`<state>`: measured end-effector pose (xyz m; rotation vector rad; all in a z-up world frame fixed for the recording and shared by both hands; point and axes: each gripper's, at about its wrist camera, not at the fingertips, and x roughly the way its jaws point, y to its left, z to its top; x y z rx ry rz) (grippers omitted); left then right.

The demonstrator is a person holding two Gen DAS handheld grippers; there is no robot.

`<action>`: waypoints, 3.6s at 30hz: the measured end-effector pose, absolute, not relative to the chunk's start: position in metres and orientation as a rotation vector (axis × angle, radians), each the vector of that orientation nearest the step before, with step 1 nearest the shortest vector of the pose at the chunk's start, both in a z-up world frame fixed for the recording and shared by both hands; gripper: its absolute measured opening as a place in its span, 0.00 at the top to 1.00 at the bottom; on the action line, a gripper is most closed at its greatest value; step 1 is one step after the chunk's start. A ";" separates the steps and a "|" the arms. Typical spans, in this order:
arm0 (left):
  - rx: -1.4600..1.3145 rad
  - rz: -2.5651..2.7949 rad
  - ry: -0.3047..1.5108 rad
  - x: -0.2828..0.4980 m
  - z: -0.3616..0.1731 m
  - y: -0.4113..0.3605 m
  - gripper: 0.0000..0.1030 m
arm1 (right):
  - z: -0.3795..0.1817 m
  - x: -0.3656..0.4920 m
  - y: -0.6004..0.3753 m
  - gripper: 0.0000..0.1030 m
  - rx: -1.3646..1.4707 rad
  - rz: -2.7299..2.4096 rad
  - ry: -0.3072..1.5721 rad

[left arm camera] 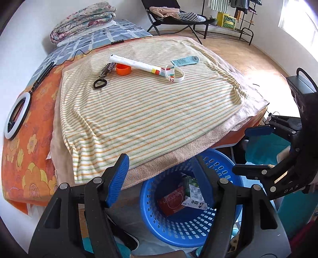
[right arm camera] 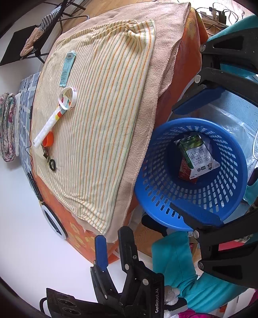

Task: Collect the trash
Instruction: 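Move both open tools back over the striped towel, then grasp the white paper tube with the right tool while the left tool approaches the Snickers wrapper, then grasp the Snickers wrapper with the left tool while the right tool lifts the tube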

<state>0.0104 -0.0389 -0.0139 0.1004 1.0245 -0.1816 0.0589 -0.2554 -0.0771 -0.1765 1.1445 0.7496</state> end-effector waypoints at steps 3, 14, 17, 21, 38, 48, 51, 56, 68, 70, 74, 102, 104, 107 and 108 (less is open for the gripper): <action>0.117 -0.166 1.007 0.027 -0.006 -0.033 0.34 | -0.069 0.071 -0.254 0.14 -0.185 0.738 1.130; 0.063 -0.107 0.982 0.096 0.004 0.010 0.34 | -0.033 0.134 -0.251 0.16 -0.209 0.720 0.988; 0.071 -0.098 0.975 0.113 0.003 0.017 0.34 | -0.025 0.154 -0.246 0.16 -0.242 0.707 0.930; 0.076 -0.091 0.984 0.138 -0.002 0.025 0.34 | -0.021 0.184 -0.236 0.16 -0.255 0.708 0.902; 0.164 -0.085 1.032 0.242 -0.046 0.046 0.34 | -0.076 0.297 -0.139 0.30 -0.405 0.744 0.997; 0.219 -0.092 1.068 0.280 -0.074 0.052 0.36 | -0.107 0.334 -0.117 0.41 -0.452 0.728 1.026; 0.246 -0.080 1.072 0.288 -0.079 0.054 0.37 | -0.111 0.345 -0.116 0.48 -0.424 0.732 1.050; 0.243 -0.056 1.081 0.304 -0.087 0.062 0.46 | -0.112 0.371 -0.123 0.52 -0.265 0.741 1.107; 0.213 -0.064 1.085 0.334 -0.096 0.061 0.75 | -0.117 0.386 -0.112 0.59 -0.275 0.721 1.110; 0.199 -0.073 1.086 0.336 -0.095 0.061 0.89 | -0.116 0.388 -0.110 0.66 -0.285 0.708 1.099; 0.189 -0.078 1.079 0.335 -0.094 0.061 0.94 | -0.114 0.400 -0.118 0.80 -0.166 0.726 1.111; -0.022 -0.146 1.127 0.384 -0.098 0.048 0.71 | -0.063 0.405 -0.170 0.83 0.185 0.775 0.862; -0.014 -0.158 1.132 0.382 -0.098 0.044 0.85 | -0.058 0.403 -0.183 0.83 0.197 0.759 0.830; -0.002 -0.153 1.125 0.378 -0.097 0.038 0.94 | -0.058 0.401 -0.199 0.83 0.170 0.709 0.825; 0.007 -0.149 1.122 0.377 -0.097 0.036 0.95 | -0.060 0.402 -0.203 0.83 0.154 0.691 0.834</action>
